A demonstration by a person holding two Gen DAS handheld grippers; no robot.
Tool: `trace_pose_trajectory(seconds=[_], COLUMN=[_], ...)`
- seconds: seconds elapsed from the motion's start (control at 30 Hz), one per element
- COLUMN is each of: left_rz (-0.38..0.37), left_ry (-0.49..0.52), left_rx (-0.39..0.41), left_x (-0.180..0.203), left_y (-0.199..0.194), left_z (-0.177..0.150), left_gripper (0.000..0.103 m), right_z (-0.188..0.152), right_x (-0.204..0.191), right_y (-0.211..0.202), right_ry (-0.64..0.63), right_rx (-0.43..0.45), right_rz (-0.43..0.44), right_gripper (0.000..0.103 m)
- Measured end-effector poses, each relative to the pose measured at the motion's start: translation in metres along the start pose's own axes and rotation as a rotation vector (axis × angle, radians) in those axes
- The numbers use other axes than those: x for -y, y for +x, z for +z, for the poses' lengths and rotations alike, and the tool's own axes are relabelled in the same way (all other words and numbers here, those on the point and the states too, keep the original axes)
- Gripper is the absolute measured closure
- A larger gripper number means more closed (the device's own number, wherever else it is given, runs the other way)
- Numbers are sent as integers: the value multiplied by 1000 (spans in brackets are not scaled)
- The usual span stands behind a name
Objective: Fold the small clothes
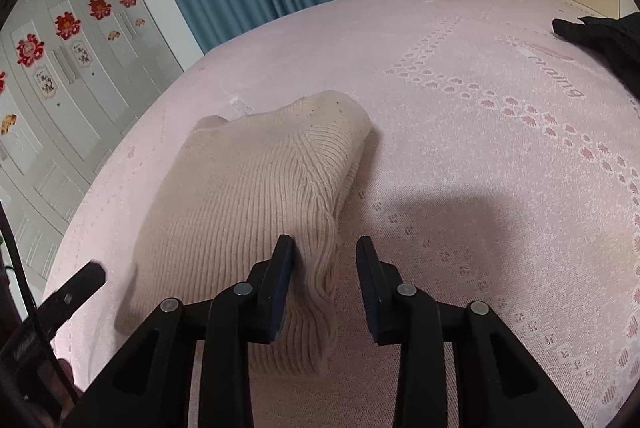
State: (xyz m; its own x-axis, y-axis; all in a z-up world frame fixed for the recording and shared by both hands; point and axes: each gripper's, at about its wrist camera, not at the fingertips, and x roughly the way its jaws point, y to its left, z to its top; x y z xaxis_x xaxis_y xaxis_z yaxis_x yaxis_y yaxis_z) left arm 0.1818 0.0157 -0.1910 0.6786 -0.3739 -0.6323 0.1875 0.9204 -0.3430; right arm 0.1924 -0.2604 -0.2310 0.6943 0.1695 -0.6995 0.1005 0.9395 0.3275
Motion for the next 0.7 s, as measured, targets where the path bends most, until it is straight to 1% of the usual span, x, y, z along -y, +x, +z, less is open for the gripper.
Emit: trace_pose_trajectory(seconds=[0.03,0.13,0.17,0.2,0.23,0.3,0.33,0.4,0.47,0.57,0.6,0.67,0.7], left_rz=[17,70,84,93,90,75,72,68,76,92,101,130,129], left_ry=[4,32,42,52,56,52,45,36,52,75,76,59,51], left_rx=[-16,-97,-109,-108,-103,-101,-105,-114,-114,-94,-90,-95,-97], left_x=[2,6,7,8,8,6,4,0,-1,-7,-8,-12,-12], left_y=[7,27,29,28,24,18,17,12,4,-7,-12,-20,-27], left_z=[0,-3,-6,-7,-8,-11,-12,-16,-19,-15,-15,-13,-13], left_gripper=[47,47,47,47,47,45,45,45,45,44,44,44,44], right_z=[0,0,0,0,0,1,1,-2,-6,-8,-9,-9,-10], right_x=[0,-2,-3,-3,-4,-5,-5,-4,-3,-6,-7,-6,-8], right_y=[2,4,0,-4,-11,-19,-20,-14,-15,-36,-44,-62,-66], right_ry=[-2,-17,-22,-24,-31,-40,-41,-33,-26,-41,-44,-35,-30], right_rx=[-4,-11,5,23,56,94,93,53,28,59,65,62,56], right_rz=[-12,-36,-47,-48,-44,-45,-47,-52,-64,-55,-56,-59,-59], right_gripper=[68,68,68,68,68,68,68,68,68,67,66,58,57])
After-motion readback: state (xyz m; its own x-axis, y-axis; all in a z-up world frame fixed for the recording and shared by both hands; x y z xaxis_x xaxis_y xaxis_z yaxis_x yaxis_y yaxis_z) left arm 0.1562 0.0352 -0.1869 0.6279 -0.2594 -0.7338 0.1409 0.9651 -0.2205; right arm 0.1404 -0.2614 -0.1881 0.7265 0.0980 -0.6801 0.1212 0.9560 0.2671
